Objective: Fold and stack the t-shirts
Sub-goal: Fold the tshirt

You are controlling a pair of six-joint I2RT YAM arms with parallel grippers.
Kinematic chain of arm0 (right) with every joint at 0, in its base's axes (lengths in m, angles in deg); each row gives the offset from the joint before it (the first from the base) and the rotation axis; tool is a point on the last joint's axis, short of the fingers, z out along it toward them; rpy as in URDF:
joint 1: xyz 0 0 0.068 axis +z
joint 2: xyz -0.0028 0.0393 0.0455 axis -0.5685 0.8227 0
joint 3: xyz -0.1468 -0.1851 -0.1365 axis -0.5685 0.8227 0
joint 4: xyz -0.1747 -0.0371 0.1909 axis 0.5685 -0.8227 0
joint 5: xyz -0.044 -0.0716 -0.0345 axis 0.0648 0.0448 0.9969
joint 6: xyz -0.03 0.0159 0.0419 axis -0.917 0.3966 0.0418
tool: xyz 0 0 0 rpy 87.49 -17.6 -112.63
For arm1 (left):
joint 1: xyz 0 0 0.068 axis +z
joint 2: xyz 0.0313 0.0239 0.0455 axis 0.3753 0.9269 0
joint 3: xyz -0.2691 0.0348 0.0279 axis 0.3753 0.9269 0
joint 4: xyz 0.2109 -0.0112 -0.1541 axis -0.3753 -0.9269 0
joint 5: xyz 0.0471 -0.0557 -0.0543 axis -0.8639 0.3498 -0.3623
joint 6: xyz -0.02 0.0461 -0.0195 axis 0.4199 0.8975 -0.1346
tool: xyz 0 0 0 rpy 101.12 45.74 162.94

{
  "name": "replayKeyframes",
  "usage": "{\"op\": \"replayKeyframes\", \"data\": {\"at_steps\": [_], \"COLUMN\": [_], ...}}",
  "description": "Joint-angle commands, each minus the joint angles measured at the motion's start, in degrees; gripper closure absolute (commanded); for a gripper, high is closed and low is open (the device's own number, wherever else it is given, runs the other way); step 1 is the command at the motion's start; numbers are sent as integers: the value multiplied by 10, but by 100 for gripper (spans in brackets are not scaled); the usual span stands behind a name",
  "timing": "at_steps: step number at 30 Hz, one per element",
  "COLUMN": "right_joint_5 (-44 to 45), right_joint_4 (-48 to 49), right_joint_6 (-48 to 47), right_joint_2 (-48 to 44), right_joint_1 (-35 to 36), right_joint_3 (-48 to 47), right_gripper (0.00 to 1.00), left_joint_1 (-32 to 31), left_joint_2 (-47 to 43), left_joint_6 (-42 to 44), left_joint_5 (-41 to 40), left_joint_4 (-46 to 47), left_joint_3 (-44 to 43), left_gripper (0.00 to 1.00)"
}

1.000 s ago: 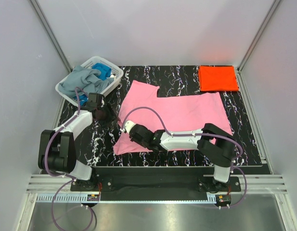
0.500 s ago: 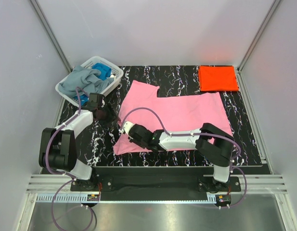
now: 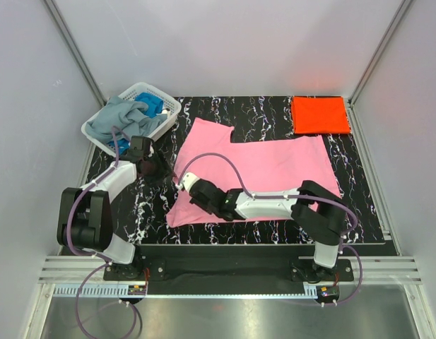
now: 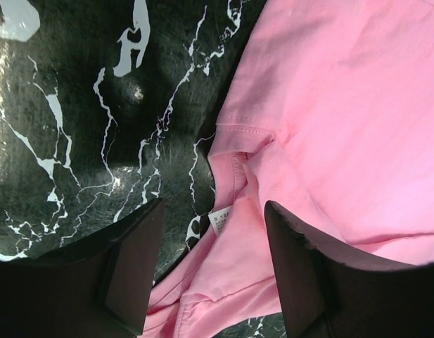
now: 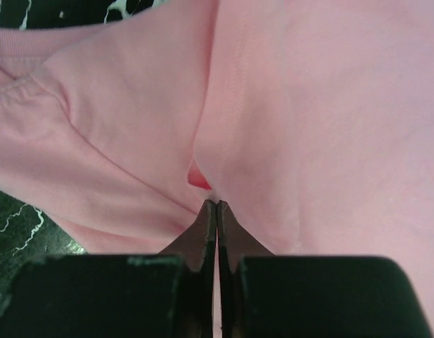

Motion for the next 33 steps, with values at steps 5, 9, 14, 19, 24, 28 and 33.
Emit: {"op": "replayKeyframes", "data": {"at_steps": [5, 9, 14, 19, 24, 28, 33], "right_joint_5": [-30, -84, -91, -113, -108, -103, -102], "right_joint_4": [46, 38, 26, 41, 24, 24, 22], "right_joint_6": [113, 170, 241, 262, 270, 280, 287], "right_joint_2": [-77, -59, -27, -26, -19, -23, -25], "right_joint_1": [-107, -182, -217, -218, -221, -221, -224], "right_joint_3": [0, -6, -5, -1, -9, -1, 6], "right_gripper": [100, 100, 100, 100, 100, 100, 100], "left_joint_1": [-1, -5, -20, -41, -78, -97, -99], "left_joint_2": [-25, -29, -40, -45, 3, 40, 76], "left_joint_6": [29, 47, 61, 82, 115, 131, 173], "left_joint_5": [-35, -54, -82, 1, 17, 40, 56], "left_joint_4": [0, -14, -16, 50, 47, 75, 114], "left_joint_3": [-61, -74, -58, -36, -79, -93, -106], "left_gripper": [36, 36, 36, 38, 39, 42, 57]}}
